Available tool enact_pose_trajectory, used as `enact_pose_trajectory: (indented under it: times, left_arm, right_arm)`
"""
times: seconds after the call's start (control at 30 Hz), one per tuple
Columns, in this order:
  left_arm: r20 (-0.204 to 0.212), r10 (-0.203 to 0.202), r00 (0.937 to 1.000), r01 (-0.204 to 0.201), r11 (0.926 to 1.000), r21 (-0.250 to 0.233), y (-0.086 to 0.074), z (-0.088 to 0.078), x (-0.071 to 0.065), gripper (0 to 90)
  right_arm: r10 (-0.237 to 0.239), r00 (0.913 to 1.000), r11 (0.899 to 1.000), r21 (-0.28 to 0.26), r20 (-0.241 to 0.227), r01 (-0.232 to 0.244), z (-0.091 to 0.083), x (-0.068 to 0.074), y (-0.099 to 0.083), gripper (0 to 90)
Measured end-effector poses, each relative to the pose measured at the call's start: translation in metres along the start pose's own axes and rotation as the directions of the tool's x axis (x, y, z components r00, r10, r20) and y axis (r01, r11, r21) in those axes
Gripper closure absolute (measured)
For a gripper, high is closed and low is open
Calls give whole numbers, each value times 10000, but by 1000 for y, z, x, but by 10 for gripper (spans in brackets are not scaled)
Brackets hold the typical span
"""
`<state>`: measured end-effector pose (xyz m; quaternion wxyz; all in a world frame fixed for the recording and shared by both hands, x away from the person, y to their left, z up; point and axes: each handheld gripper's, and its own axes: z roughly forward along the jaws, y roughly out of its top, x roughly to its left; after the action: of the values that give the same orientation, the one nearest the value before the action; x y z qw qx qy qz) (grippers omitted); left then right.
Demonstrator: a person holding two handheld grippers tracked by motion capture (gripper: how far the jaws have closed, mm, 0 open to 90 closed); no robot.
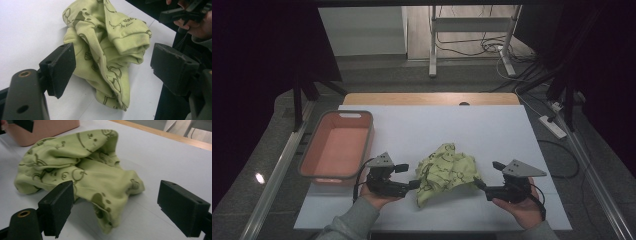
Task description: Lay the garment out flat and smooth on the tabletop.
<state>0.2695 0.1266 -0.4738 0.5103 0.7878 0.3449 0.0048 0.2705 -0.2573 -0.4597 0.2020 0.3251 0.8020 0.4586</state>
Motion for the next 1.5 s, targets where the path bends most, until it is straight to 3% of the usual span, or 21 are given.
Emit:
enact_pose_trajectory:
  times: [0.4,0.8,0.93,1.5]
  left_arm:
    - [38,-83,10000,83,9999,-118,0,-3,3,205]
    - [-9,-146,9999,146,9997,-214,-1,-4,5,211]
    - [20,-162,9999,163,9997,-197,0,-3,6,212]
    - [87,-118,9999,118,9999,-67,1,2,7,213]
  right_arm:
    - [-477,9951,9986,190,-867,495,18,32,13,149]
    - [-775,9811,9946,543,-1772,884,38,52,14,151]
    - [-1025,9766,9903,729,-1890,1181,41,55,11,151]
    - [-1418,9694,9827,890,-2005,1622,51,62,9,157]
